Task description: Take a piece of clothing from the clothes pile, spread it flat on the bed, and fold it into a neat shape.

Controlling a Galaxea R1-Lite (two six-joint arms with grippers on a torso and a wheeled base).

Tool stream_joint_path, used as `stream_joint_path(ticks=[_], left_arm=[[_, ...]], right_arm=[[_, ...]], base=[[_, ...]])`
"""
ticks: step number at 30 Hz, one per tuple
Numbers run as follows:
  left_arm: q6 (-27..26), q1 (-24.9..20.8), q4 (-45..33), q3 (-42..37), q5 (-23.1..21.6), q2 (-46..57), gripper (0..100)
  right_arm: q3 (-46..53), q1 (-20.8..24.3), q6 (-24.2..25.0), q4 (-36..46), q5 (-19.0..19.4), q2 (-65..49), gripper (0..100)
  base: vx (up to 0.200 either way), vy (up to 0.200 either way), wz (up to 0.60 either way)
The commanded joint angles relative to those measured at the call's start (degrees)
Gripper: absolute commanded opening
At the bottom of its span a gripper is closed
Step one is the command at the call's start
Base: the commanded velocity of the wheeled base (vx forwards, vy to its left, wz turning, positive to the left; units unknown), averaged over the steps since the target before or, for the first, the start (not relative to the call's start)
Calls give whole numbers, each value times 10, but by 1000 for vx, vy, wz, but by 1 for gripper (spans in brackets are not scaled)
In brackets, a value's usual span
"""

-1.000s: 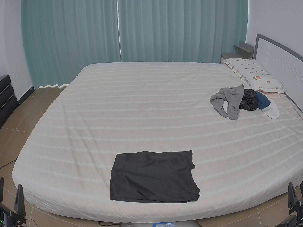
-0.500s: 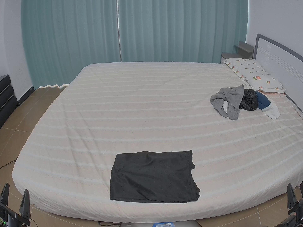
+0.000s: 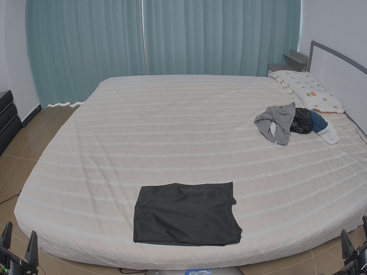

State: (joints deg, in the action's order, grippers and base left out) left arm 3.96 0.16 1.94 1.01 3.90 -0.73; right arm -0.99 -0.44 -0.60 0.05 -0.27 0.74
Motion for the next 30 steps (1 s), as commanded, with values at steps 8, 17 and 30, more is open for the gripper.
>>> stream_joint_path(ticks=[8,17,30], left_arm=[[-40,0,-18,-10,-42,6,100],[-36,0,-19,-10,-39,6,100],[-38,0,-19,-10,-42,6,100]], right_arm=[[10,0,1,-2,10,-5,100],[10,0,1,-2,11,-5,100],[10,0,6,-2,8,-5,100]], base=[[0,0,0],[0,0,0],[0,0,0]])
